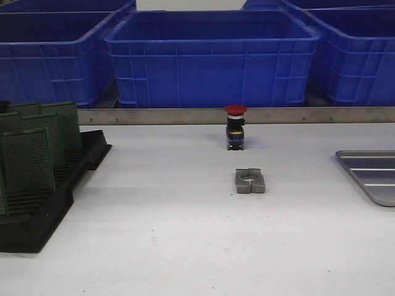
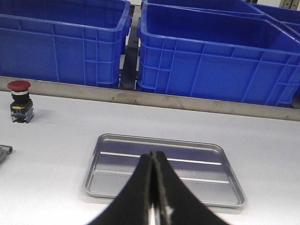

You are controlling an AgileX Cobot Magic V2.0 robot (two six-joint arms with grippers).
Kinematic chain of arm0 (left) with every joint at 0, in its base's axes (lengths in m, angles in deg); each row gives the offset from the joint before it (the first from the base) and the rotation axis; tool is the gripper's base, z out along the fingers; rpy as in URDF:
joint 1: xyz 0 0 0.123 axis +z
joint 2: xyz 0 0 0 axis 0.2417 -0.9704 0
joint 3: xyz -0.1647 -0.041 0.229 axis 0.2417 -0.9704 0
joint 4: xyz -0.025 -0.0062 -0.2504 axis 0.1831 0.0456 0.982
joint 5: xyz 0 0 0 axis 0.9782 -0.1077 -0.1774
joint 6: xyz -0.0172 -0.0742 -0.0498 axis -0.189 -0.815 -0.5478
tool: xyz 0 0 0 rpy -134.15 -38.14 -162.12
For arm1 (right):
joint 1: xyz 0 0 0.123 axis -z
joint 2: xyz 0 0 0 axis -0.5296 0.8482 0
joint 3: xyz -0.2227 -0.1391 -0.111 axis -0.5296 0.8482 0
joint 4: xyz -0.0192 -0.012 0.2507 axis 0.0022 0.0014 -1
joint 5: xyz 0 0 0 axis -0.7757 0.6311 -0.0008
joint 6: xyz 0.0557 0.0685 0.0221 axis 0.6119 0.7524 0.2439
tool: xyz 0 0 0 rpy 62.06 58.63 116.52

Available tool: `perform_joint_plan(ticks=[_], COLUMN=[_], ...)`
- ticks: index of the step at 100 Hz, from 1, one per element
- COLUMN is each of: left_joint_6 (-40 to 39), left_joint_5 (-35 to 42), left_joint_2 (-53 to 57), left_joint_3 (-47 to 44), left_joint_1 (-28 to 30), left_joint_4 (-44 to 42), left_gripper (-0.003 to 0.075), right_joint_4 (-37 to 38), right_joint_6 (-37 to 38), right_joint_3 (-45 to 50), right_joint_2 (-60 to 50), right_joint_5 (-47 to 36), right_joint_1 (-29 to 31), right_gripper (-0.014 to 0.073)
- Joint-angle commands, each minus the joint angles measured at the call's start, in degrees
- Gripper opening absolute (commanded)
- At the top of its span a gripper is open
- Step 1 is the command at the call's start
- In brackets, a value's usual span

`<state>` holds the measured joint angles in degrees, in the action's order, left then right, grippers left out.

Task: Place circuit board on tray
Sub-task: 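Grasp a green perforated board in the rack with the left gripper and lift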

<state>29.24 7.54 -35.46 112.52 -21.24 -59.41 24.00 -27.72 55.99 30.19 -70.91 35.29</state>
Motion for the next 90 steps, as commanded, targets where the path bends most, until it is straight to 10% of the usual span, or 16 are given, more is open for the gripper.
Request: perform_joint_plan(ticks=[1, 16, 44, 90], left_joint_6=[0.04, 0.04, 0.04, 0.04], left_joint_5=[1.81, 1.45, 0.6, -27.02], left_joint_2=[0.27, -1.88, -2.51, -2.41], left_joint_3=[1.98, 1.98, 1.98, 17.89], left_joint_1=[-0.48, -0.48, -0.48, -0.48], left_joint_4=[1.12, 1.12, 1.01, 15.53], left_gripper=[0.0367, 0.0318, -0.0021, -0.002], right_joint_4=[0.67, 0.67, 0.67, 0.67], right_joint_6=[-0.2, -0.2, -0.2, -0.2], right_joint_3=[-0.04, -0.04, -0.04, -0.04], right_joint_2=[-1.36, -1.36, -1.36, -1.36], right_joint_5=[-4.41, -4.41, -4.41, -4.41], right_joint_1=[0.12, 0.12, 0.12, 0.12], right_gripper=[-0.006, -0.006, -0.006, -0.006])
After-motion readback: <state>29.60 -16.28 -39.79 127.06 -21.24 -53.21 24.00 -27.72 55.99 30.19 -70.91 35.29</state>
